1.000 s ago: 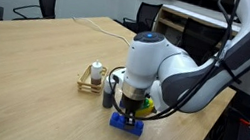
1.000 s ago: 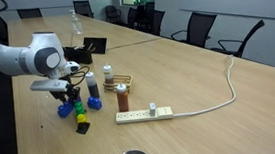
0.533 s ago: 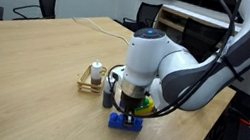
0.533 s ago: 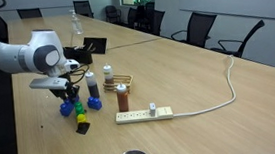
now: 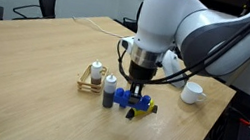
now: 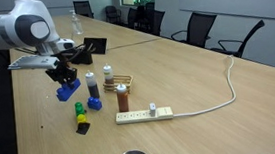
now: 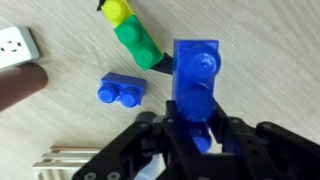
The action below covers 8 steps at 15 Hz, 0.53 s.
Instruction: Move the larger blue toy slightly to the right
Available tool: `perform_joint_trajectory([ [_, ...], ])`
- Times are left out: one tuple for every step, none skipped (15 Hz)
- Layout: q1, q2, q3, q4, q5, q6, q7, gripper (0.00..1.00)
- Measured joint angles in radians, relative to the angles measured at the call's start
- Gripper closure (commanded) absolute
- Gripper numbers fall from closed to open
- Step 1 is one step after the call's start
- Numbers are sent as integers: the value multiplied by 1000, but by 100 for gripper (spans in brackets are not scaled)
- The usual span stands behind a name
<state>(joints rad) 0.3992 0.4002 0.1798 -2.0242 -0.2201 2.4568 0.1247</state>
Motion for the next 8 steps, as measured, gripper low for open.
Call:
perform_joint_trajectory([
  [-4, -35, -15, -21, 0, -4, 35, 90],
  [-12, -67, -27, -44, 1, -4, 69, 90],
  [-23, -96, -38, -68, 6, -2, 107, 90],
  [-36, -123, -47, -92, 10, 1, 142, 90],
  [-50, -146, -51, -116, 19, 8, 171, 90],
  [-62, -167, -53, -141, 27, 17, 197, 90],
  [-72, -187, -55, -165, 33, 24, 225, 90],
  [-79, -202, -57, -188, 35, 33, 254, 90],
])
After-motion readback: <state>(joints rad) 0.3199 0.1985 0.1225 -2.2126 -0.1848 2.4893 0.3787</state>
